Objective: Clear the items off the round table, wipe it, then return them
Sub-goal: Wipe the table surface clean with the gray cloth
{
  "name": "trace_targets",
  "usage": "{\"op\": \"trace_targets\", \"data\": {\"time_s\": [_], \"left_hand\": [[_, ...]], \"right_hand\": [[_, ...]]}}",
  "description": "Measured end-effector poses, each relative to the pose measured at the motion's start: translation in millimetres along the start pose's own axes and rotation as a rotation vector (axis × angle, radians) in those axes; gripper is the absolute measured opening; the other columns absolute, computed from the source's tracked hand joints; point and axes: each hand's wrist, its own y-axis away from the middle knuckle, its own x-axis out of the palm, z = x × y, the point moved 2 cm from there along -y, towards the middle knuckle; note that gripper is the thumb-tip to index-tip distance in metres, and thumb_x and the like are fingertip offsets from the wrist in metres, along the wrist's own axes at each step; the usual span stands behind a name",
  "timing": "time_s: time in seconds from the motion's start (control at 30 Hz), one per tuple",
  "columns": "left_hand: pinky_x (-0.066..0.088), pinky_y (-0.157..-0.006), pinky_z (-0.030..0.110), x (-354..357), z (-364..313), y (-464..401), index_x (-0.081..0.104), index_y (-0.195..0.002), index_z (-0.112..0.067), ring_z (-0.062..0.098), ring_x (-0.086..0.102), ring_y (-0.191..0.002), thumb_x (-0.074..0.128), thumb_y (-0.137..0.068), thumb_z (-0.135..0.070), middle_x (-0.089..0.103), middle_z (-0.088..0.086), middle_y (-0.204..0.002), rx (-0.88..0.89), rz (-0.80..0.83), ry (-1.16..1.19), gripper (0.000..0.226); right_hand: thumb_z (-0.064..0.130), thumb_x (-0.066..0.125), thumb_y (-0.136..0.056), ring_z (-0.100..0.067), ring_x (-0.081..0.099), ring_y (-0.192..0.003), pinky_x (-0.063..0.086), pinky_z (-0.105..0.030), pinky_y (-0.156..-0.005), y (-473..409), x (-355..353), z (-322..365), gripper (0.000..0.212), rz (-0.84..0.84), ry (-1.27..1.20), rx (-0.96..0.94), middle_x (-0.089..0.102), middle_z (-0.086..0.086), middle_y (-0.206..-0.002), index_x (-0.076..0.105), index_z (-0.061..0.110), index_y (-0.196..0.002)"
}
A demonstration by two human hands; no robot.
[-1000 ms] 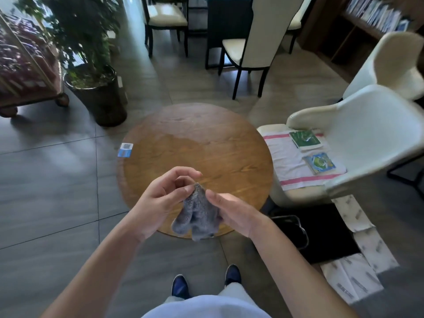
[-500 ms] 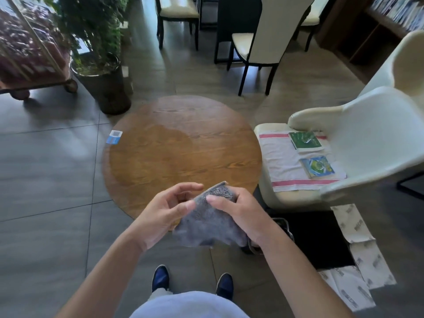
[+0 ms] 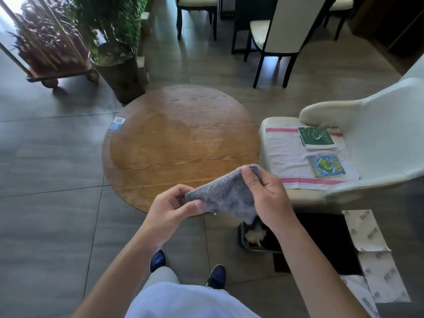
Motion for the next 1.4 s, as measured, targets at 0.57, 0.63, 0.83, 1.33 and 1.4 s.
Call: {"op": "trace_targets", "data": {"time_s": [0.57, 0.63, 0.83, 1.33, 1.4], "left_hand": [[0.055, -0.088, 0.042, 18, -15, -52, 0.081, -0.107, -0.016, 0.019, 0.064, -0.107, 0.068, -0.090, -0.025, 0.070, -0.001, -0.112, -0.143, 0.035, 0.338, 0.023], [0.052, -0.093, 0.040, 9, -21, -66, 0.081, -0.108, -0.019, 0.016, 0.065, -0.105, 0.071, -0.094, -0.021, 0.074, -0.001, -0.109, -0.076, 0.038, 0.226, 0.017], [0.049, -0.091, 0.022, -12, -44, -103, 0.077, -0.119, -0.018, 0.007, 0.068, -0.110, 0.061, -0.101, -0.010, 0.077, -0.004, -0.116, 0.039, 0.066, 0.013, 0.025], [0.052, -0.083, 0.048, -17, -67, -229, 0.079, -0.111, -0.037, 0.023, 0.063, -0.092, 0.064, -0.096, -0.041, 0.076, 0.012, -0.104, 0.076, 0.129, -0.245, 0.022], [0.048, -0.085, 0.035, -9, -70, -255, 0.081, -0.106, -0.037, 0.014, 0.064, -0.093, 0.064, -0.098, -0.031, 0.078, 0.004, -0.101, 0.107, 0.101, -0.278, 0.020]], "right_hand": [[0.031, 0.079, -0.078, -0.020, 0.073, -0.091, 0.060, -0.034, -0.077, -42, 1, -6, 0.031, -0.184, -0.538, 0.346, 0.076, -0.003, -0.095, 0.078, 0.018, -0.106], [0.036, 0.084, -0.070, -0.021, 0.072, -0.093, 0.059, -0.035, -0.080, -47, -1, -12, 0.050, -0.211, -0.419, 0.328, 0.074, -0.002, -0.099, 0.074, 0.029, -0.118], [0.045, 0.087, -0.075, -0.022, 0.068, -0.103, 0.056, -0.033, -0.088, -56, 19, -28, 0.043, 0.019, -0.443, 0.381, 0.073, -0.007, -0.110, 0.077, 0.014, -0.104], [0.019, 0.071, -0.091, -0.013, 0.067, -0.123, 0.051, -0.030, -0.103, -145, -19, -15, 0.040, -0.161, -0.321, 0.254, 0.072, 0.002, -0.131, 0.072, 0.029, -0.130], [0.029, 0.069, -0.086, -0.005, 0.066, -0.119, 0.050, -0.023, -0.100, -173, -37, -20, 0.040, -0.158, -0.244, 0.235, 0.072, 0.005, -0.132, 0.075, 0.034, -0.125]]}}
